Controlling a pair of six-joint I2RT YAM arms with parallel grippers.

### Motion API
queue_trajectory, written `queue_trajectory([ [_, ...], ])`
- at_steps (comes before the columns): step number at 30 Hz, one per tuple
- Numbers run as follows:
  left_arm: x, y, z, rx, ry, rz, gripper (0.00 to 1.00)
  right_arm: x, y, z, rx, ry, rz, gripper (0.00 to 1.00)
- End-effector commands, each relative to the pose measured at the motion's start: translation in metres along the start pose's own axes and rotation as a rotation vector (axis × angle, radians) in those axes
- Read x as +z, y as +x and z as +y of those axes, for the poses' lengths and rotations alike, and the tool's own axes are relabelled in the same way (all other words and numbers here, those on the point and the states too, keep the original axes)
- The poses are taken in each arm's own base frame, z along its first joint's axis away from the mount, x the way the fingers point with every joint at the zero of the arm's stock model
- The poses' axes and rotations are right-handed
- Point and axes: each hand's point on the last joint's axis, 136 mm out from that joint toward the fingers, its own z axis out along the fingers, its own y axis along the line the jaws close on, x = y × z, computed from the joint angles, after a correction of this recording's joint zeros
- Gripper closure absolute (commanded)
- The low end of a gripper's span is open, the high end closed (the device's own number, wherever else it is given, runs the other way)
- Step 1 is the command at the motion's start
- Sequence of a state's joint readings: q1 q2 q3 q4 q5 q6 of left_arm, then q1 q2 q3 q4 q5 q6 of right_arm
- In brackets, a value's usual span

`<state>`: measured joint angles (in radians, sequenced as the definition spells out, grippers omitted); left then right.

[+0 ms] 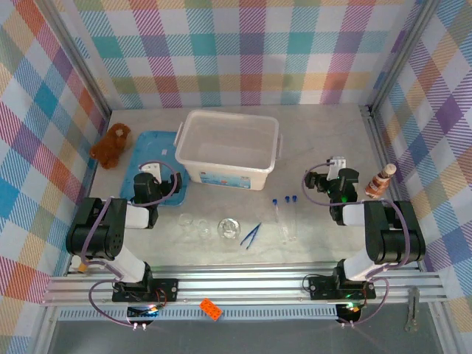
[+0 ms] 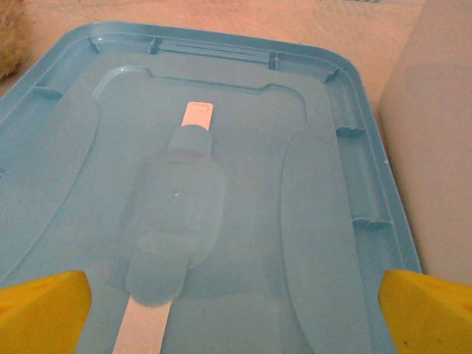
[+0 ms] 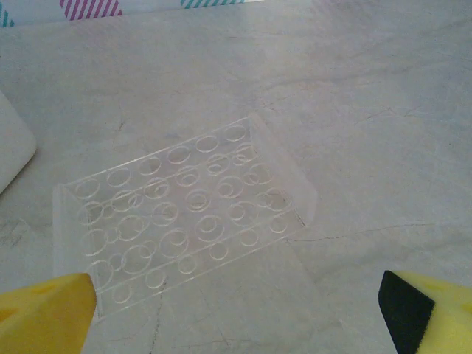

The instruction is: Organize the chemistry lab equipment

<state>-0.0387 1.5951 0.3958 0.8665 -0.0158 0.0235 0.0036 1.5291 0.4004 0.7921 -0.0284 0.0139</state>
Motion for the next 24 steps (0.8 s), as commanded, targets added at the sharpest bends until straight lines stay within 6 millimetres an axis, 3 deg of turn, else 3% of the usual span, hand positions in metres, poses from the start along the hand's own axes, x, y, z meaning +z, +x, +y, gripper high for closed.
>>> queue_trajectory([
  [1,0.0008,-0.0112,-0.0045,0.017,0.014,-0.032,0.00,0.0024,-0.0109,0.0017,-0.010,-0.015,-0.027,0.01],
  [24,0.0007,-0.0115,-0.0049,0.022,0.010,-0.033,0.00,0.0024,-0.0117,0.0021,-0.005,-0.020,-0.029,0.01],
])
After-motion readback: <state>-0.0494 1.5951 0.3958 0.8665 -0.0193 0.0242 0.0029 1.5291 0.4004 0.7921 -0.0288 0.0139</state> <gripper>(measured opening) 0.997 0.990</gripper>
